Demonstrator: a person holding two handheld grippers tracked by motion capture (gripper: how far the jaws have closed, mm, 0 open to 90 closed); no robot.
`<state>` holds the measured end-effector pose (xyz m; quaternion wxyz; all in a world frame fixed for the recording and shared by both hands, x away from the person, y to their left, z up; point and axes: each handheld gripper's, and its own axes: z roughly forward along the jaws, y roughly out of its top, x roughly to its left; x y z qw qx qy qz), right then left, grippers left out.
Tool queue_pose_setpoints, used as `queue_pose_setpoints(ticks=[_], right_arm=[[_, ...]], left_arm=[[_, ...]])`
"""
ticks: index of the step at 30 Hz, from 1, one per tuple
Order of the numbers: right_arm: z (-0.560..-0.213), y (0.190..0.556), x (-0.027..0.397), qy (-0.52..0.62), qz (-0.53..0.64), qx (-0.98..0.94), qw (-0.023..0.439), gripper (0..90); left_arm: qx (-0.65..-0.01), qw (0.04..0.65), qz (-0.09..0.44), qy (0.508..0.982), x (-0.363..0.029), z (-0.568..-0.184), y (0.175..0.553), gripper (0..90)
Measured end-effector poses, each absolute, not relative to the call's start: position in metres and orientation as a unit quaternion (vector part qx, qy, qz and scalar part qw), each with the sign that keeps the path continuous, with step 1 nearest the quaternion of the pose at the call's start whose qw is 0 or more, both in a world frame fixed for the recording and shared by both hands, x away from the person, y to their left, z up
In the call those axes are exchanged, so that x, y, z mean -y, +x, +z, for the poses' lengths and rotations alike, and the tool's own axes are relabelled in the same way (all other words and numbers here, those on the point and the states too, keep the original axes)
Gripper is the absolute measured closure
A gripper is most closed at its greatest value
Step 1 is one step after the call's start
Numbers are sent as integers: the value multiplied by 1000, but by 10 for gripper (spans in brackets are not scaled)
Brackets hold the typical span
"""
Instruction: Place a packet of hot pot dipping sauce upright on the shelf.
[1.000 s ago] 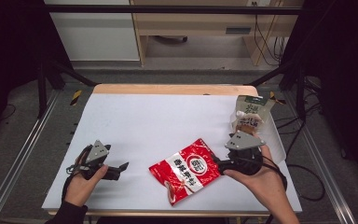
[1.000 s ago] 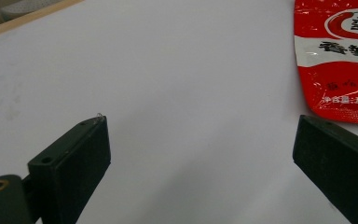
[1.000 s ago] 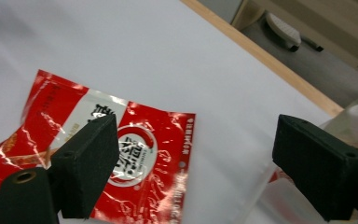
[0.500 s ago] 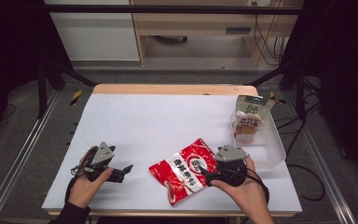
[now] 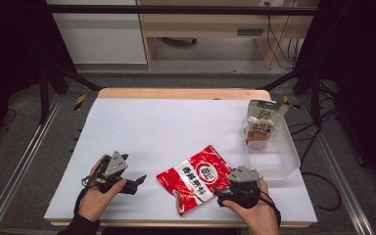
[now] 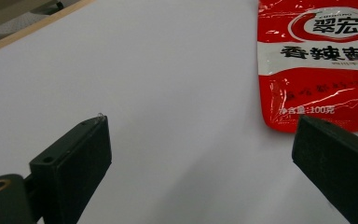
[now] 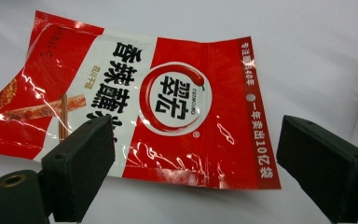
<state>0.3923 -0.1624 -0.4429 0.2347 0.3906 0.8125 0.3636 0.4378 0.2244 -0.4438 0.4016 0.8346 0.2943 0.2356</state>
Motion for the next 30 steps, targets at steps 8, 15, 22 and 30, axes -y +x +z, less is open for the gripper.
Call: queue_pose_setpoints(ticks=[8, 15, 22, 30], right_arm=[[-454, 388, 167, 410, 347, -815, 216, 118], [-462, 391, 173, 433, 331, -814, 201, 117], [-469, 395, 179, 451, 312, -816, 185, 112], [-473, 399, 179, 454, 305, -821, 163, 112]], left_arm=[[-280, 400, 234, 841, -209, -446, 435, 44], [-271, 396, 229, 847, -198, -450, 433, 44], [-266, 391, 226, 852, -190, -452, 432, 46], [-267, 393, 224, 851, -191, -452, 433, 45]])
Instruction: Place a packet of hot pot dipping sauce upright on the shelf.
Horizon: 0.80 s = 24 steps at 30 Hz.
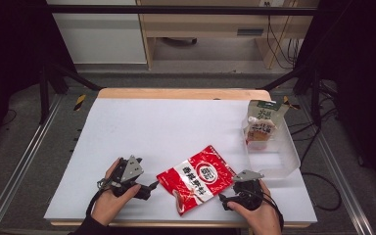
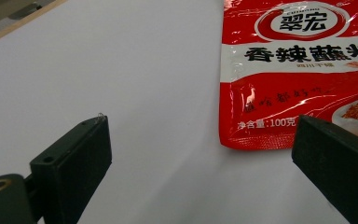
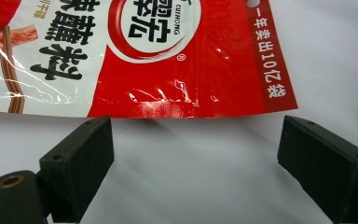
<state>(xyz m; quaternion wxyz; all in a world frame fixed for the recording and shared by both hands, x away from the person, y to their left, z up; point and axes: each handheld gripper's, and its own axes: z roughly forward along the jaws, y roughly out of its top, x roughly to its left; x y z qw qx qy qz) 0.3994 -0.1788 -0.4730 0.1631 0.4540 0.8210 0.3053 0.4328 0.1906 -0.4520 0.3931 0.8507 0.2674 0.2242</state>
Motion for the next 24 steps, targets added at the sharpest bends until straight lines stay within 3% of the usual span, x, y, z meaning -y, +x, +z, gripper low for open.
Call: queue_pose_setpoints(ticks=[9, 15, 24], right_arm=[[-469, 404, 175, 443, 345, -814, 149, 132], [-464, 408, 172, 435, 381, -803, 143, 200], [-454, 419, 164, 418, 397, -805, 141, 448]], left_arm=[[-266, 395, 223, 850, -189, -453, 433, 45], [-265, 393, 221, 852, -188, -453, 434, 45], [-268, 395, 220, 851, -189, -454, 435, 45]])
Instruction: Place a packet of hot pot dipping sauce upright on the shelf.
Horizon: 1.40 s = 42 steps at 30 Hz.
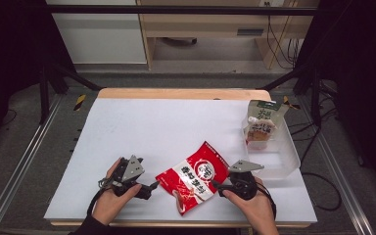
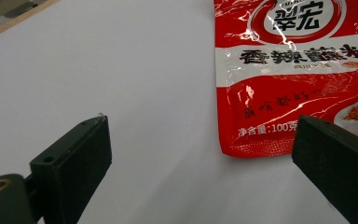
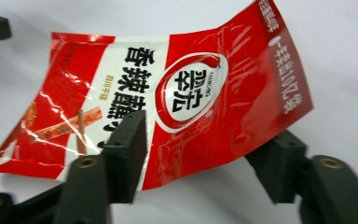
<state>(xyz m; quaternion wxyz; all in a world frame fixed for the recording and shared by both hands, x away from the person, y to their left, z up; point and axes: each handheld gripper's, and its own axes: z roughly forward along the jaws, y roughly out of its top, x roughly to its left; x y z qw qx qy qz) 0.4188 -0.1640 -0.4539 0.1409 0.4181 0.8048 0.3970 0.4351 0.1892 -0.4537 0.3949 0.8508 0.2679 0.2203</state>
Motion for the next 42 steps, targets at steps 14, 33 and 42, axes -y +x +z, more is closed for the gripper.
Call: queue_pose_setpoints(ticks=[14, 33, 42], right_arm=[[-439, 436, 145, 381, 377, -830, 154, 894], [-393, 479, 117, 302, 380, -861, 154, 898], [-368, 483, 103, 265, 391, -868, 152, 899]], left_arm=[[-272, 396, 222, 848, -196, -451, 437, 47], [-284, 406, 216, 841, -210, -441, 439, 43], [-290, 418, 213, 834, -215, -431, 438, 40]])
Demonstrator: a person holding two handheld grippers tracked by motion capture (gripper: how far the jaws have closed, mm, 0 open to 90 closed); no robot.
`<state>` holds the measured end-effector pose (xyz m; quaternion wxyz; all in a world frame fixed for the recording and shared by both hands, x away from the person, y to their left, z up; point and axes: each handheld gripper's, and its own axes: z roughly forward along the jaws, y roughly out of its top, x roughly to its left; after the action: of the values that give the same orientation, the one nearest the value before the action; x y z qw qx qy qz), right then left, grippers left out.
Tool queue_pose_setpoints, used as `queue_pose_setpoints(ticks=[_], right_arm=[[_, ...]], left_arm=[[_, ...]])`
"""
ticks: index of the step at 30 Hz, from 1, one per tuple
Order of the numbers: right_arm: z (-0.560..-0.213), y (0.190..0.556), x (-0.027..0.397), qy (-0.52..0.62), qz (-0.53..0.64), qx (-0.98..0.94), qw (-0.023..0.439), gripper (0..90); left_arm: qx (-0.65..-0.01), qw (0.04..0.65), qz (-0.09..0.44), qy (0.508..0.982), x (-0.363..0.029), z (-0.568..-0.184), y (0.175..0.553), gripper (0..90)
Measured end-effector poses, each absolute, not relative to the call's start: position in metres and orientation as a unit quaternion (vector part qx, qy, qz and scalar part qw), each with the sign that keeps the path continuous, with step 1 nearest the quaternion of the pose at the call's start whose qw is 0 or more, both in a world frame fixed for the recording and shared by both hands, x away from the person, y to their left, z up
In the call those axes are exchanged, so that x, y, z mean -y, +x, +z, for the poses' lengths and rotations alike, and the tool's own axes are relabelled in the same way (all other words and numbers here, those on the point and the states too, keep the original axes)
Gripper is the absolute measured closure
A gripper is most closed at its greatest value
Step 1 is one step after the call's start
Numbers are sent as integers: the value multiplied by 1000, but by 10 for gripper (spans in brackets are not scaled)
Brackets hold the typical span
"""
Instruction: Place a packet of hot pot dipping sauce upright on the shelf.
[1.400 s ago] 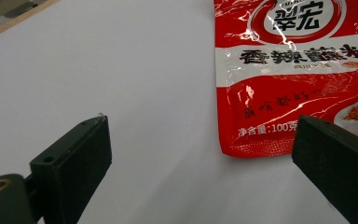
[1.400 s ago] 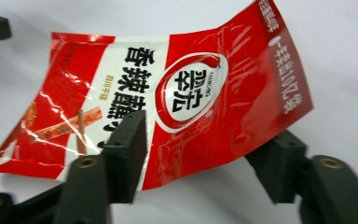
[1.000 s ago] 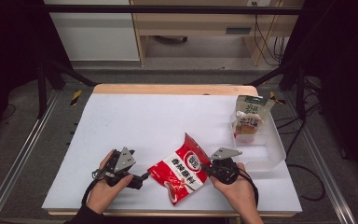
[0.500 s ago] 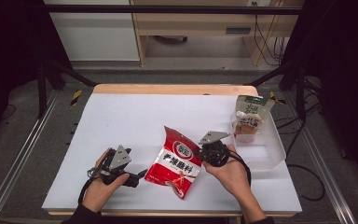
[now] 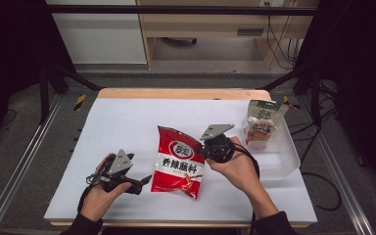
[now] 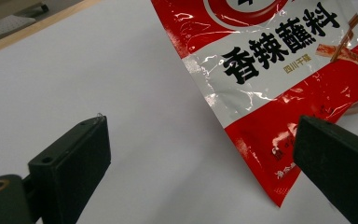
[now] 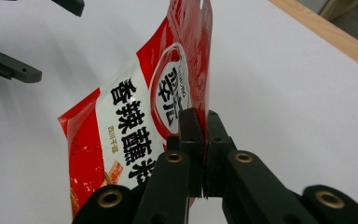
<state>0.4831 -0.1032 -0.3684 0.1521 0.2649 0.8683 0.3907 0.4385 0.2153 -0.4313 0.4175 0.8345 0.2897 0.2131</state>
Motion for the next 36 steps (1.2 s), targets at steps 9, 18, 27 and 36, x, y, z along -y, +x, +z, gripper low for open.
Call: queue_pose_setpoints(ticks=[9, 18, 27, 36], right_arm=[[-343, 485, 94, 232, 405, -873, 144, 898], [-322, 482, 86, 200, 403, -882, 143, 899], [-311, 477, 76, 166, 399, -891, 143, 899], [-306, 471, 71, 143, 401, -894, 139, 900]], left_arm=[[-295, 428, 209, 828, -223, -416, 438, 36], [-287, 440, 216, 823, -231, -394, 440, 56], [-274, 435, 211, 831, -233, -382, 445, 105], [-256, 443, 212, 833, -230, -367, 450, 224]])
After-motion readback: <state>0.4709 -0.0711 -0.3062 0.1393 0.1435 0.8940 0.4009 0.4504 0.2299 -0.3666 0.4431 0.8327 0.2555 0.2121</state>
